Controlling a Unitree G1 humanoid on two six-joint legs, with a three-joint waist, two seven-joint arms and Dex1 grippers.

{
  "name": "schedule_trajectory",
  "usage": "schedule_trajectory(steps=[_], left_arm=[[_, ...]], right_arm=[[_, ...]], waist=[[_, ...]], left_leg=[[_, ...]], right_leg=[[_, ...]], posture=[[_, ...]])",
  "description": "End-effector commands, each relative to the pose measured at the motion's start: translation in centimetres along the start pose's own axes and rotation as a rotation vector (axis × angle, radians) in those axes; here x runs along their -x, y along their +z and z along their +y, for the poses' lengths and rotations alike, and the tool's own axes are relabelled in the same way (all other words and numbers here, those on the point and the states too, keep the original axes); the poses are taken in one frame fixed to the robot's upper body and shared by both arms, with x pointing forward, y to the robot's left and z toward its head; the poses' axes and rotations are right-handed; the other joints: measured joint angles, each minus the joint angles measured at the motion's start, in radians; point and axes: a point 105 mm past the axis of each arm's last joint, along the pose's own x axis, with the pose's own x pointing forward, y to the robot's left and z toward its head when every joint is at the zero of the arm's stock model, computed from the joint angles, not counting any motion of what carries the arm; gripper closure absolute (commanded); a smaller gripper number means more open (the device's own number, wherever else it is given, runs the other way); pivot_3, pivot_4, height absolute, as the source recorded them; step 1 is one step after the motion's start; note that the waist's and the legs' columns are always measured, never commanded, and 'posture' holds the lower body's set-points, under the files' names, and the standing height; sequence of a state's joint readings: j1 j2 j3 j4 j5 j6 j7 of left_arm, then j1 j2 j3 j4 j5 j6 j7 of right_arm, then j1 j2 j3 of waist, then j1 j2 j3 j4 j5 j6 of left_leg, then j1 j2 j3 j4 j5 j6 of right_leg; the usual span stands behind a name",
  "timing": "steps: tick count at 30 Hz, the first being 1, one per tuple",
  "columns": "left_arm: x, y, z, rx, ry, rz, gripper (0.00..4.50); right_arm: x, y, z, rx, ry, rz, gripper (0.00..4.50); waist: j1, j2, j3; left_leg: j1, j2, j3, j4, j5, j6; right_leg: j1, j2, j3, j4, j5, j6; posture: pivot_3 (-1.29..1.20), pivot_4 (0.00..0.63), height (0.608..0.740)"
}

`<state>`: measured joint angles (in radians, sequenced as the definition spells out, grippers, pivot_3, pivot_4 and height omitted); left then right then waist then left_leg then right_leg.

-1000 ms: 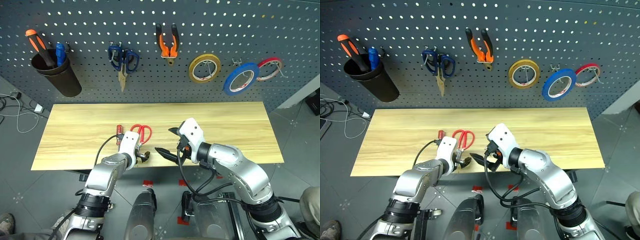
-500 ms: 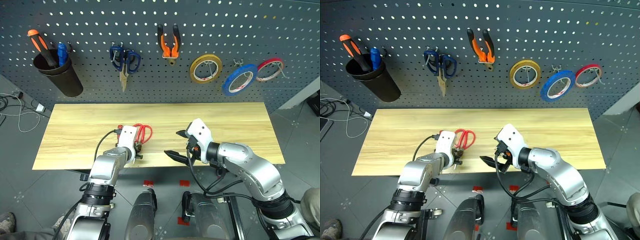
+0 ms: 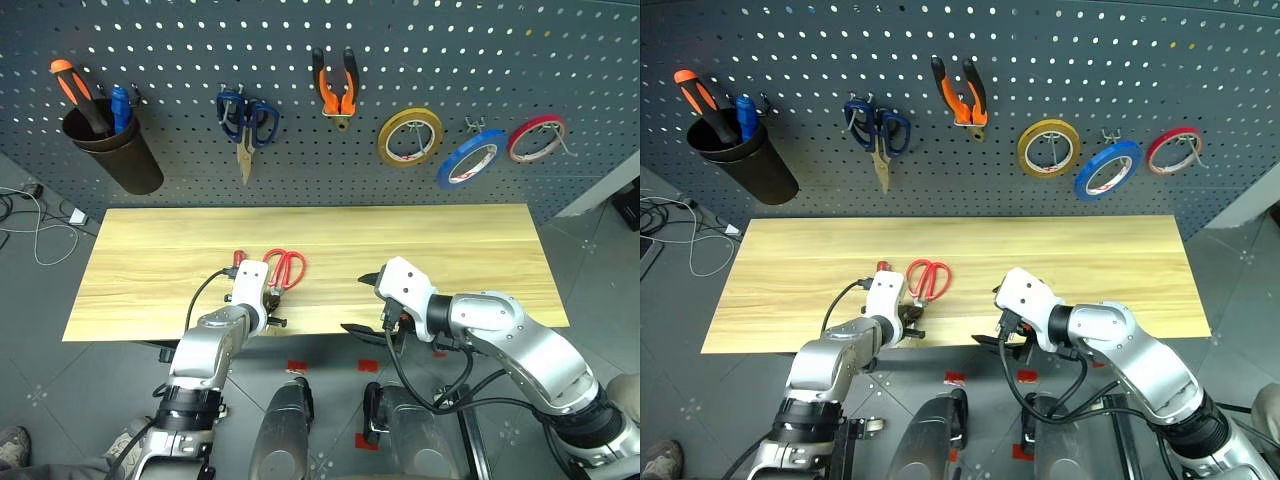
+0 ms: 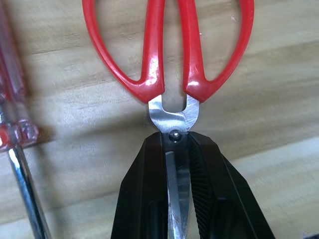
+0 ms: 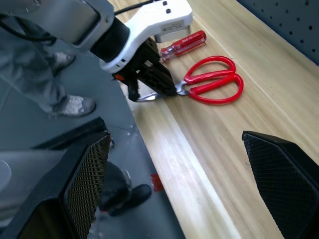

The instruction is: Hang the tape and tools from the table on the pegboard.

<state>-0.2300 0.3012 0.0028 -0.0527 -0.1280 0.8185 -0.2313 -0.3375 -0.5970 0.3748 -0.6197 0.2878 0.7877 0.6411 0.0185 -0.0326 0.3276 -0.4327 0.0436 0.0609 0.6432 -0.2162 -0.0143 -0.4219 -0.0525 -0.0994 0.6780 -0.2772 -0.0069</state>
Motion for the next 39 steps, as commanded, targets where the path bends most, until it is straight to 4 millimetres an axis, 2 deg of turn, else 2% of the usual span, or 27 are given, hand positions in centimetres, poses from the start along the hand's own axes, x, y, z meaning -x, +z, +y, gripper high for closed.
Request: schedule_trajectory(steps=[1, 4, 10, 15, 21, 23, 25, 28, 31, 36, 39], left_arm=[[2.9, 3.7, 0.3, -0.191, 0.056, -0.27, 4.2], [5.0, 3.7, 0.4, -0.242, 0.1, -0.374, 4.2], [9.6, 5.3, 0.0, -0.378, 0.184, -0.608, 4.2], [11.5, 7.4, 1.3, -0.366, 0.304, -0.708, 4.2], [11.9, 10.5, 1.5, -0.39, 0.321, -0.807, 4.2], [11.8, 12.1, 1.9, -0.402, 0.335, -0.847, 4.2], [11.6, 13.6, 2.3, -0.405, 0.347, -0.881, 4.2], [11.1, 14.8, 2.4, -0.422, 0.34, -0.904, 4.2], [10.4, 15.4, 2.4, -0.434, 0.326, -0.909, 4.2], [8.9, 15.3, 2.6, -0.427, 0.314, -0.871, 4.2], [7.6, 15.6, 1.8, -0.412, 0.26, -0.856, 4.2]], right_arm=[[1.0, 1.4, -0.3, 0.087, -0.031, -0.047, 0.0], [1.4, 1.3, -1.1, 0.096, -0.071, -0.042, 0.0], [2.4, 1.3, -2.3, 0.099, -0.146, -0.048, 0.0], [3.0, 1.9, -4.7, 0.069, -0.254, -0.08, 0.0], [3.3, 3.9, -7.3, 0.056, -0.392, -0.177, 0.0], [3.5, 5.5, -8.0, 0.043, -0.43, -0.258, 0.0], [3.6, 6.7, -8.3, 0.026, -0.449, -0.32, 0.0], [3.4, 7.0, -8.3, 0.02, -0.447, -0.33, 0.0], [3.2, 7.1, -8.2, 0.022, -0.445, -0.333, 0.0], [2.9, 7.6, -8.0, 0.03, -0.434, -0.344, 0.0], [2.8, 8.2, -7.9, 0.037, -0.425, -0.36, 0.0]], waist=[[-0.003, 0.0, 0.0], [-0.005, 0.0, 0.0], [-0.005, 0.0, 0.0], [-0.001, -0.001, 0.0], [0.001, -0.001, -0.001], [0.001, -0.001, -0.001], [0.001, -0.001, -0.001], [-0.001, -0.002, -0.001], [-0.004, -0.002, -0.001], [-0.016, -0.002, -0.001], [-0.019, -0.002, -0.001]], left_leg=[[0.0, 0.0, 0.0, 0.0, 0.0, 0.0], [0.0, 0.0, 0.001, 0.0, 0.0, 0.0], [0.0, 0.0, 0.0, 0.0, -0.002, 0.003], [-0.001, 0.0, 0.0, 0.0, -0.002, 0.003], [-0.001, 0.0, 0.001, 0.001, -0.002, 0.003], [-0.001, 0.0, 0.001, 0.001, -0.002, 0.003], [-0.001, 0.0, 0.0, 0.001, -0.002, 0.003], [-0.001, 0.0, 0.0, 0.002, -0.001, 0.002], [-0.001, -0.001, 0.001, 0.002, 0.0, 0.0], [-0.001, -0.001, 0.0, 0.002, 0.0, 0.0], [-0.001, -0.001, 0.0, 0.002, 0.0, 0.0]], right_leg=[[0.0, 0.0, 0.0, 0.0, 0.0, 0.0], [0.001, 0.0, 0.0, -0.001, 0.0, 0.0], [0.0, -0.001, 0.0, -0.002, 0.0, 0.0], [0.001, 0.0, 0.0, -0.003, 0.0, 0.0], [0.0, 0.0, -0.001, -0.001, 0.0, 0.0], [0.0, 0.0, -0.001, -0.001, 0.0, 0.0], [0.0, 0.0, -0.001, 0.0, 0.0, 0.0], [0.001, 0.0, -0.002, 0.0, 0.001, -0.001], [0.001, 0.0, -0.001, 0.0, 0.003, -0.005], [0.001, 0.0, -0.002, 0.0, 0.003, -0.005], [0.001, 0.0, -0.002, 0.001, 0.003, -0.005]], posture=[[-0.06, 0.301, 0.74], [-0.06, 0.297, 0.74], [-0.06, 0.289, 0.74], [-0.04, 0.278, 0.74], [-0.04, 0.276, 0.74], [-0.04, 0.274, 0.74], [-0.05, 0.272, 0.74], [-0.05, 0.27, 0.74], [-0.05, 0.27, 0.74], [-0.05, 0.269, 0.74], [-0.06, 0.271, 0.74]])
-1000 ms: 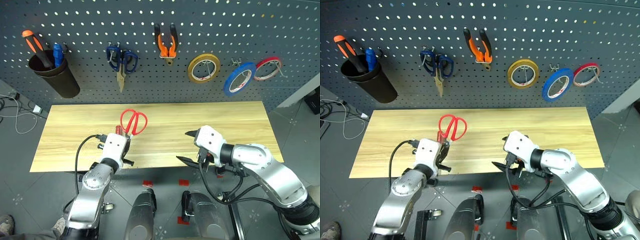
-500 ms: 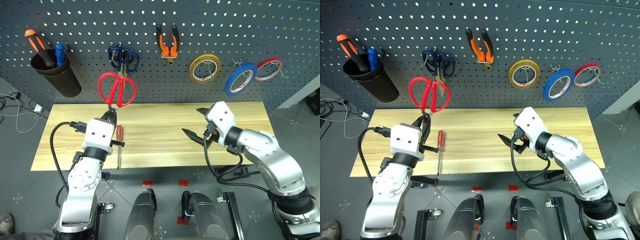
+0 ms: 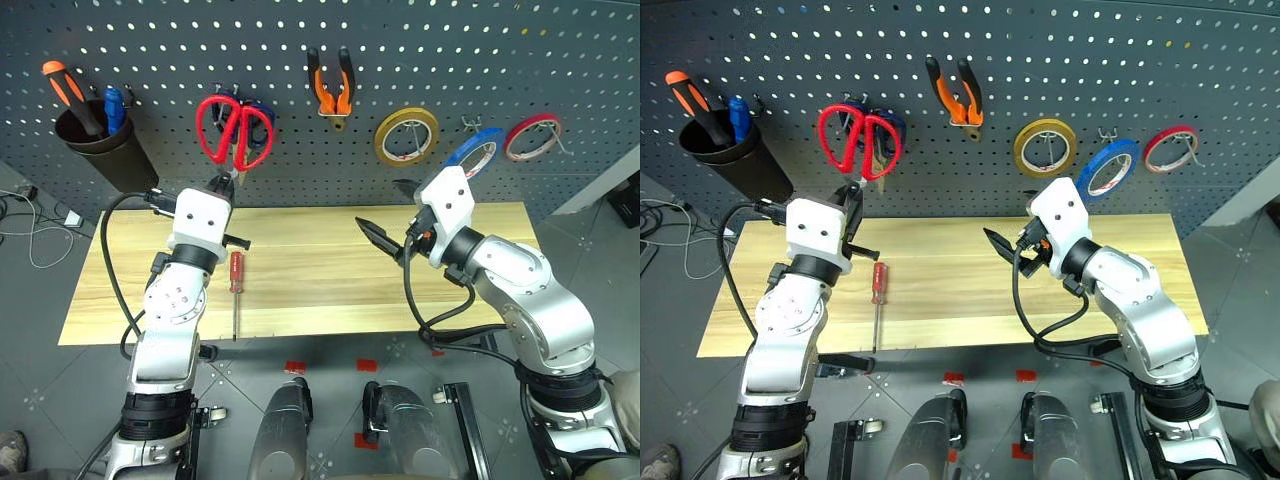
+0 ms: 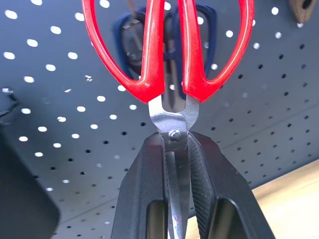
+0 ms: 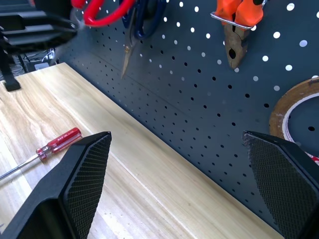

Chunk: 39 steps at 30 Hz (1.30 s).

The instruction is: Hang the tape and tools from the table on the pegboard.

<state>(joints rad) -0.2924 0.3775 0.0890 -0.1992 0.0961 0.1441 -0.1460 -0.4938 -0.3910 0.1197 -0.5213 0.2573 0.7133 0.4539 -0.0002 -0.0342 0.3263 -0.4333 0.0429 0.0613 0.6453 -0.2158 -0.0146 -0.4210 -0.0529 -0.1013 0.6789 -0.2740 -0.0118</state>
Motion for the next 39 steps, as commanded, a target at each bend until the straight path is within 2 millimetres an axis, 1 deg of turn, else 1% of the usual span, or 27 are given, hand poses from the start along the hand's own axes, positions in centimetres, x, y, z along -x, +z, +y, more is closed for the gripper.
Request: schedule_trajectory(steps=[1, 2, 3, 4, 7, 10, 12, 14, 15, 19, 20, 23, 24, 27, 30, 32, 35, 39], left_arm=[[-0.9, 0.9, -0.8, 0.025, -0.032, -0.044, 4.2], [-1.2, 1.1, -1.1, 0.035, -0.046, -0.05, 3.85], [-1.4, 0.6, -1.5, 0.034, -0.068, -0.024, 3.49], [-1.5, 0.1, -1.8, 0.047, -0.075, 0.005, 3.3], [-1.0, -1.9, -2.6, 0.08, -0.111, 0.086, 2.34], [0.8, -6.7, -4.3, 0.188, -0.16, 0.315, 1.41], [2.1, -8.8, -4.5, 0.25, -0.16, 0.428, 0.8], [3.1, -9.9, -4.2, 0.326, -0.151, 0.506, 0.14], [3.4, -10.1, -3.7, 0.346, -0.143, 0.53, 0.02], [4.2, -11.5, -1.9, 0.432, -0.091, 0.647, 0.02], [4.3, -11.8, -1.6, 0.441, -0.085, 0.67, 0.02], [4.7, -13.4, -1.2, 0.526, -0.095, 0.787, 0.02], [4.8, -13.9, -1.4, 0.558, -0.109, 0.819, 0.02], [4.7, -15.0, -2.1, 0.576, -0.159, 0.896, 0.02], [4.4, -15.9, -2.2, 0.576, -0.178, 0.944, 0.02], [4.4, -16.2, -2.3, 0.572, -0.198, 0.97, 0.02], [4.3, -16.4, -2.3, 0.549, -0.222, 0.982, 0.62], [3.8, -16.2, -1.8, 0.504, -0.244, 0.953, 1.85]], right_arm=[[-0.1, 1.7, 0.3, 0.026, 0.012, -0.06, 0.0], [-0.2, 1.7, 0.4, 0.024, 0.013, -0.061, 0.0], [-0.2, 1.7, 0.6, 0.021, 0.017, -0.061, 0.0], [-0.2, 1.6, 0.7, 0.017, 0.02, -0.059, 0.0], [-0.3, 1.2, 1.1, 0.005, 0.025, -0.044, 0.0], [-0.5, -0.1, 1.7, -0.018, 0.033, 0.02, 0.0], [-0.6, -0.5, 2.4, -0.024, 0.049, 0.048, 0.0], [-0.6, -0.6, 3.5, -0.041, 0.092, 0.064, 0.0], [-0.6, -0.6, 4.3, -0.051, 0.122, 0.071, 0.0], [-0.3, -0.7, 6.6, -0.079, 0.23, 0.11, 0.0], [-0.2, -0.7, 7.1, -0.081, 0.254, 0.117, 0.0], [-0.2, -0.5, 8.3, -0.081, 0.321, 0.136, 0.0], [-0.3, -0.4, 8.6, -0.08, 0.337, 0.136, 0.0], [-0.5, -0.1, 8.8, -0.073, 0.366, 0.138, 0.0], [-0.7, 0.0, 8.8, -0.058, 0.394, 0.143, 0.0], [-0.7, 0.0, 8.9, -0.052, 0.415, 0.147, 0.0], [-0.6, 0.1, 9.1, -0.046, 0.451, 0.15, 0.0], [-0.5, -0.1, 9.2, -0.031, 0.48, 0.163, 0.0]], waist=[[0.0, 0.0, 0.0], [-0.001, 0.0, 0.0], [0.0, 0.0, 0.0], [0.0, 0.0, 0.0], [-0.002, -0.001, 0.0], [-0.008, 0.0, -0.001], [-0.01, 0.0, -0.001], [-0.012, 0.0, -0.001], [-0.014, 0.0, 0.0], [-0.015, 0.0, 0.0], [-0.016, 0.0, 0.0], [-0.015, 0.0, 0.0], [-0.014, 0.0, 0.001], [-0.012, -0.001, 0.001], [-0.008, -0.001, 0.002], [-0.007, -0.001, 0.002], [-0.007, -0.001, 0.002], [-0.007, -0.001, 0.002]], left_leg=[[0.0, 0.0, 0.0, 0.0, 0.0, 0.0], [0.0, 0.0, 0.0, 0.001, 0.0, 0.0], [0.0, 0.0, 0.0, 0.001, 0.0, 0.0], [0.0, 0.0, 0.0, 0.001, 0.0, 0.0], [0.0, 0.0, 0.0, 0.001, 0.0, 0.0], [0.001, 0.0, 0.001, 0.0, 0.0, 0.0], [0.001, 0.001, 0.001, 0.0, 0.0, 0.0], [0.001, 0.001, 0.001, 0.0, 0.0, 0.0], [0.001, 0.001, 0.0, 0.001, 0.0, 0.0], [0.001, 0.001, 0.0, 0.001, 0.0, 0.0], [0.001, 0.001, -0.001, 0.001, 0.0, 0.001], [0.001, 0.0, -0.001, 0.002, -0.001, 0.002], [0.001, 0.0, -0.001, 0.001, -0.001, 0.002], [0.001, 0.0, -0.001, 0.001, -0.001, 0.002], [0.001, 0.0, -0.001, 0.001, -0.001, 0.002], [0.001, 0.0, -0.001, 0.001, 0.0, 0.0], [0.001, 0.0, 0.0, 0.001, 0.0, 0.0], [0.001, 0.0, 0.0, 0.0, 0.0, 0.0]], right_leg=[[0.0, 0.0, 0.0, 0.0, 0.0, 0.0], [0.0, 0.0, 0.0, 0.001, 0.0, 0.0], [0.0, 0.0, 0.0, 0.001, 0.0, 0.0], [0.0, 0.0, 0.0, 0.001, 0.0, 0.0], [0.0, 0.0, 0.0, 0.001, 0.0, 0.0], [0.0, 0.0, 0.001, 0.001, 0.0, 0.0], [0.0, 0.0, 0.001, 0.001, 0.0, 0.0], [0.0, 0.0, 0.001, 0.001, 0.0, 0.0], [0.0, 0.0, 0.001, 0.001, 0.0, 0.0], [0.0, 0.0, 0.001, 0.002, 0.0, 0.0], [0.0, 0.0, 0.001, 0.002, 0.0, 0.0], [0.0, 0.0, 0.001, 0.002, 0.0, 0.0], [0.0, 0.0, 0.001, 0.002, 0.0, 0.001], [0.0, 0.0, 0.001, 0.002, -0.002, 0.004], [0.0, 0.0, 0.001, 0.002, -0.002, 0.003], [0.0, 0.0, 0.001, 0.001, 0.0, 0.0], [0.0, 0.0, 0.002, 0.001, 0.0, 0.0], [0.0, 0.0, 0.002, 0.001, 0.0, 0.0]], posture=[[-0.06, 0.271, 0.74], [-0.06, 0.271, 0.74], [-0.06, 0.274, 0.74], [-0.06, 0.274, 0.74], [-0.06, 0.276, 0.74], [-0.06, 0.278, 0.74], [-0.07, 0.29, 0.74], [-0.07, 0.302, 0.74], [-0.07, 0.31, 0.74], [-0.06, 0.33, 0.74], [-0.05, 0.341, 0.74], [-0.05, 0.355, 0.74], [-0.04, 0.359, 0.74], [-0.04, 0.367, 0.74], [-0.04, 0.367, 0.74], [-0.05, 0.367, 0.74], [-0.05, 0.364, 0.74], [-0.05, 0.343, 0.74]])
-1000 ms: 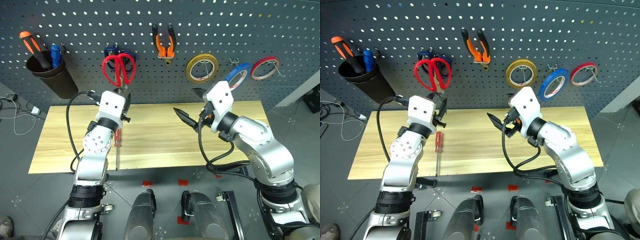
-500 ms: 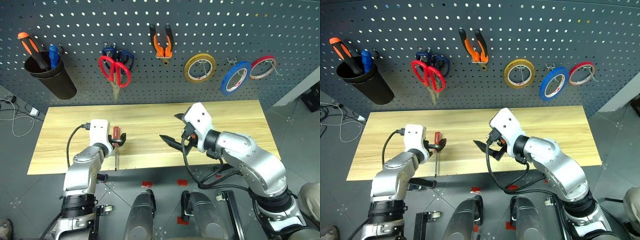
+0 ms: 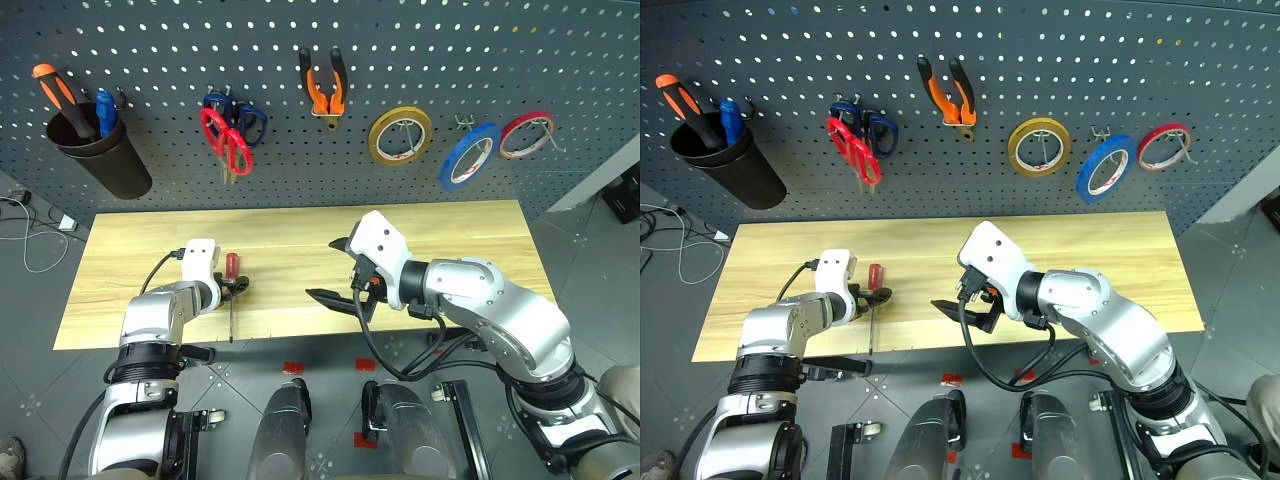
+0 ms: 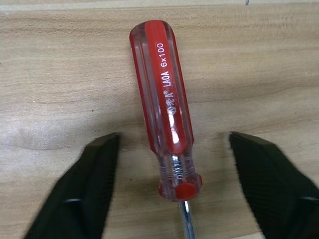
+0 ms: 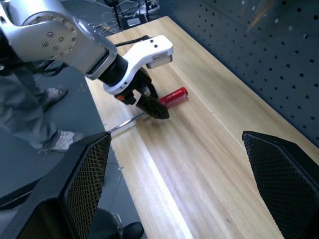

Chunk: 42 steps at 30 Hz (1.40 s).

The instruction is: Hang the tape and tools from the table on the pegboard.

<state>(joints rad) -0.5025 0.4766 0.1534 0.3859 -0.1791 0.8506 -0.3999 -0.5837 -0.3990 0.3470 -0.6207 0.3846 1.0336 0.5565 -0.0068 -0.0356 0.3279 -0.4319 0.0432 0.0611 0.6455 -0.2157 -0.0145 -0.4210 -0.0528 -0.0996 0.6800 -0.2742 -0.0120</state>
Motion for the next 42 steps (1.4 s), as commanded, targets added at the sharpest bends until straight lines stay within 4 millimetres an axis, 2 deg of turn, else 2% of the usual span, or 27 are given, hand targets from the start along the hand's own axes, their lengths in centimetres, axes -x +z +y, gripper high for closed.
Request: schedule_trajectory(steps=[1, 5, 6, 11, 13, 15, 17, 19, 21, 24, 28, 32, 35, 38, 42], left_arm=[[0.1, 0.2, 0.2, -0.037, -0.008, -0.016, 2.17], [1.0, 0.9, 0.1, -0.071, -0.016, -0.078, 3.5], [1.2, 0.9, 0.2, -0.074, -0.015, -0.083, 3.67], [3.4, 0.9, 1.1, -0.08, 0.01, -0.148, 3.67], [5.1, 2.6, 1.9, -0.175, 0.1, -0.294, 3.67], [8.6, 5.5, 1.8, -0.286, 0.214, -0.565, 3.67], [12.6, 7.0, 1.2, -0.367, 0.307, -0.768, 3.67], [14.5, 7.4, 0.4, -0.423, 0.344, -0.856, 3.67], [16.5, 8.8, -0.2, -0.44, 0.378, -0.96, 3.67], [18.1, 10.6, -0.8, -0.46, 0.399, -1.06, 3.67], [20.4, 16.2, -0.6, -0.35, 0.362, -1.238, 3.67], [21.7, 20.2, -0.4, -0.281, 0.31, -1.343, 3.67], [22.4, 21.8, 0.2, -0.238, 0.297, -1.381, 3.67], [23.4, 23.4, 1.6, -0.219, 0.317, -1.408, 3.67], [24.5, 24.3, 3.3, -0.262, 0.394, -1.422, 3.67]], right_arm=[[0.1, 0.9, 0.7, 0.04, 0.047, -0.031, 0.0], [0.2, 0.9, 0.5, 0.044, 0.033, -0.037, 0.0], [0.3, 0.9, 0.4, 0.044, 0.03, -0.04, 0.0], [1.2, 1.4, 0.7, 0.08, 0.043, -0.093, 0.0], [1.5, 1.3, 0.9, 0.088, 0.06, -0.093, 0.0], [1.7, 1.3, 1.2, 0.099, 0.078, -0.096, 0.0], [1.9, 1.5, 1.4, 0.102, 0.088, -0.108, 0.0], [2.1, 1.7, 1.3, 0.096, 0.09, -0.123, 0.0], [2.3, 2.5, 0.7, 0.056, 0.075, -0.162, 0.0], [2.4, 3.3, -0.1, -0.001, 0.053, -0.196, 0.0], [2.4, 4.2, -2.5, -0.048, -0.063, -0.209, 0.0], [2.3, 5.0, -3.4, -0.048, -0.118, -0.223, 0.0], [2.3, 5.2, -3.4, -0.055, -0.13, -0.228, 0.0], [2.3, 5.2, -3.3, -0.059, -0.139, -0.227, 0.0], [2.3, 5.1, -3.2, -0.057, -0.144, -0.223, 0.0]], waist=[[0.0, 0.0, 0.0], [0.0, 0.0, 0.0], [0.0, 0.0, 0.0], [-0.001, -0.001, 0.0], [-0.002, -0.001, -0.001], [-0.001, -0.002, -0.002], [0.002, -0.003, -0.002], [0.005, -0.003, -0.003], [0.008, -0.004, -0.004], [0.014, -0.004, -0.004], [0.028, -0.008, -0.007], [0.029, -0.011, -0.01], [0.027, -0.012, -0.011], [0.021, -0.012, -0.011], [0.006, -0.012, -0.011]], left_leg=[[0.0, 0.0, 0.0, 0.0, 0.0, 0.0], [0.0, 0.0, 0.0, 0.0, 0.0, -0.001], [0.0, 0.0, 0.0, 0.0, 0.0, -0.001], [0.0, 0.0, 0.0, 0.0, 0.0, -0.001], [0.0, 0.0, 0.0, 0.0, 0.0, -0.001], [0.0, 0.0, 0.0, 0.0, 0.0, -0.001], [-0.001, 0.001, 0.0, -0.001, 0.0, -0.001], [-0.001, 0.001, 0.0, 0.0, 0.0, -0.001], [0.0, 0.0, 0.0, 0.0, 0.0, -0.001], [0.0, 0.0, -0.001, 0.0, -0.001, 0.002], [-0.001, 0.001, -0.003, 0.001, 0.0, 0.002], [-0.001, 0.0, -0.002, 0.001, 0.002, 0.001], [-0.001, 0.0, -0.002, 0.001, 0.004, -0.002], [-0.002, 0.001, -0.001, 0.0, 0.004, -0.003], [-0.002, 0.001, -0.001, 0.0, 0.004, -0.003]], right_leg=[[0.0, 0.0, 0.0, 0.0, 0.0, 0.0], [0.0, 0.0, 0.0, 0.0, 0.0, 0.0], [0.0, 0.0, 0.0, 0.0, 0.0, 0.0], [0.0, 0.0, 0.0, -0.001, 0.0, 0.0], [0.0, 0.0, 0.0, -0.001, 0.0, 0.0], [0.0, -0.001, -0.001, -0.001, 0.0, 0.0], [0.0, -0.001, -0.001, -0.002, 0.0, 0.0], [0.0, -0.001, -0.001, -0.002, 0.0, 0.0], [0.001, -0.001, -0.001, -0.001, 0.0, 0.0], [0.001, -0.001, -0.003, 0.0, 0.001, 0.0], [0.001, 0.0, -0.005, 0.0, 0.003, 0.001], [0.001, 0.0, -0.005, 0.0, 0.004, 0.001], [0.001, 0.0, -0.004, -0.001, 0.005, -0.001], [0.0, 0.0, -0.006, -0.002, 0.005, -0.001], [0.0, 0.0, -0.005, -0.002, 0.005, -0.001]], posture=[[-0.05, 0.343, 0.74], [-0.05, 0.329, 0.74], [-0.05, 0.312, 0.74], [-0.05, 0.289, 0.74], [-0.05, 0.282, 0.74], [-0.04, 0.271, 0.74], [-0.03, 0.264, 0.74], [-0.02, 0.258, 0.74], [0.0, 0.253, 0.74], [0.01, 0.248, 0.74], [0.01, 0.242, 0.74], [0.0, 0.238, 0.74], [-0.01, 0.235, 0.74], [-0.03, 0.228, 0.74], [-0.04, 0.224, 0.74]])
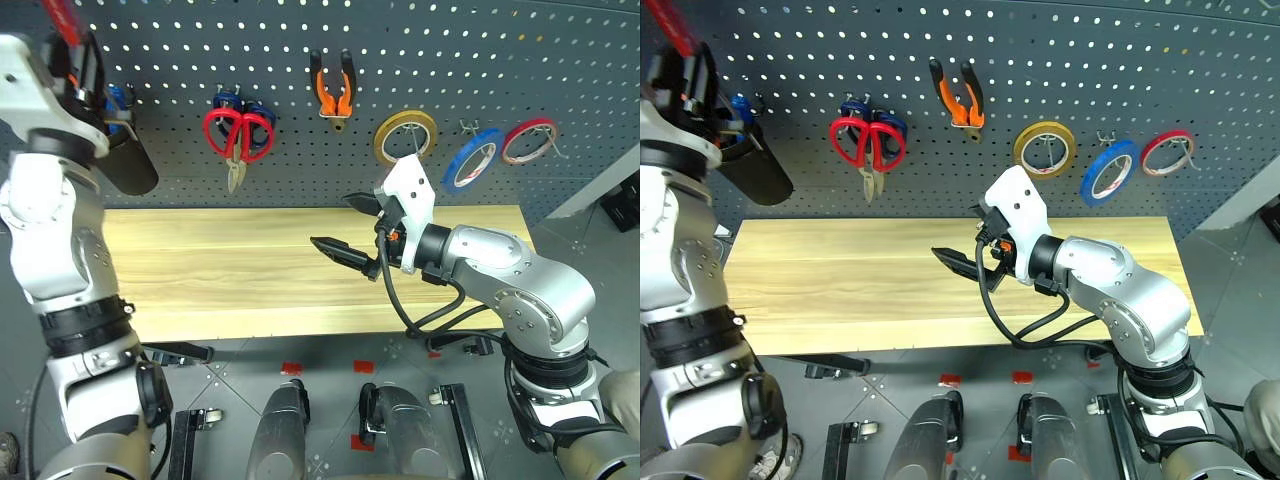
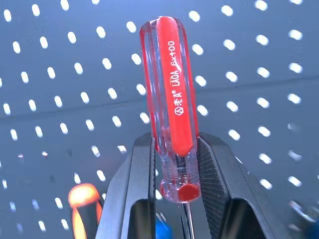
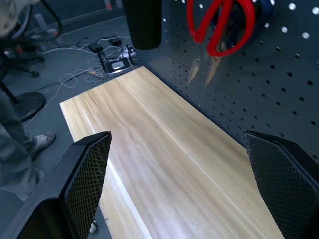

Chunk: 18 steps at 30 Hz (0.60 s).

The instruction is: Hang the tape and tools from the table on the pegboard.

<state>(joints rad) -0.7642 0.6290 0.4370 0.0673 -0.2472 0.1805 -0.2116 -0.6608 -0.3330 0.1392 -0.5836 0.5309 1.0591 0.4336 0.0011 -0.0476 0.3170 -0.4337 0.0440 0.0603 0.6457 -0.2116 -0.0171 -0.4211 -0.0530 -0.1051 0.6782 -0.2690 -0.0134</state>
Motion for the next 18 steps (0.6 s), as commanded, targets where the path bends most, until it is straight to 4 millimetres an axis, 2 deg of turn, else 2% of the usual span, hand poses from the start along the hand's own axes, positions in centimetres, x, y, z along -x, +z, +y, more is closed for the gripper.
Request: schedule_trajectory(steps=[1, 4, 7, 11, 18], left_arm=[[-0.5, 2.9, 2.1, -0.08, 0.039, -0.108, 3.67], [-0.9, 4.6, 2.8, -0.134, 0.031, -0.16, 3.67], [-1.0, 5.0, 3.2, -0.139, 0.04, -0.177, 3.67], [-0.3, 3.6, 3.6, -0.186, 0.045, -0.137, 3.67], [0.2, 2.2, 1.6, -0.188, -0.021, -0.117, 3.67]], right_arm=[[0.3, 1.4, 0.5, 0.034, 0.009, -0.048, 0.0], [0.2, 1.6, 0.7, 0.042, 0.014, -0.056, 0.0], [0.2, 1.7, 0.7, 0.046, 0.018, -0.059, 0.0], [0.0, 1.9, 0.8, 0.05, 0.027, -0.065, 0.0], [-0.3, 1.8, 1.0, 0.066, 0.037, -0.064, 0.0]], waist=[[-0.004, 0.0, 0.0], [-0.011, 0.0, 0.0], [-0.019, 0.0, -0.001], [-0.025, 0.0, -0.004], [-0.031, -0.002, -0.006]], left_leg=[[0.0, 0.0, 0.0, 0.0, 0.0, 0.0], [0.0, 0.0, 0.0, 0.001, 0.001, -0.001], [0.001, 0.001, 0.0, 0.0, 0.002, -0.002], [0.001, 0.001, 0.0, 0.0, 0.003, -0.002], [0.002, 0.002, 0.0, 0.0, 0.004, -0.003]], right_leg=[[0.0, 0.0, 0.0, 0.0, 0.0, 0.0], [0.0, 0.0, 0.0, 0.002, 0.0, 0.0], [-0.001, 0.001, 0.0, 0.003, 0.0, 0.0], [0.0, 0.001, 0.0, 0.004, 0.001, -0.001], [-0.001, 0.001, 0.0, 0.005, 0.001, -0.002]], posture=[[-0.04, 0.224, 0.74], [-0.03, 0.219, 0.74], [-0.02, 0.216, 0.74], [-0.01, 0.217, 0.74], [-0.01, 0.215, 0.74]])
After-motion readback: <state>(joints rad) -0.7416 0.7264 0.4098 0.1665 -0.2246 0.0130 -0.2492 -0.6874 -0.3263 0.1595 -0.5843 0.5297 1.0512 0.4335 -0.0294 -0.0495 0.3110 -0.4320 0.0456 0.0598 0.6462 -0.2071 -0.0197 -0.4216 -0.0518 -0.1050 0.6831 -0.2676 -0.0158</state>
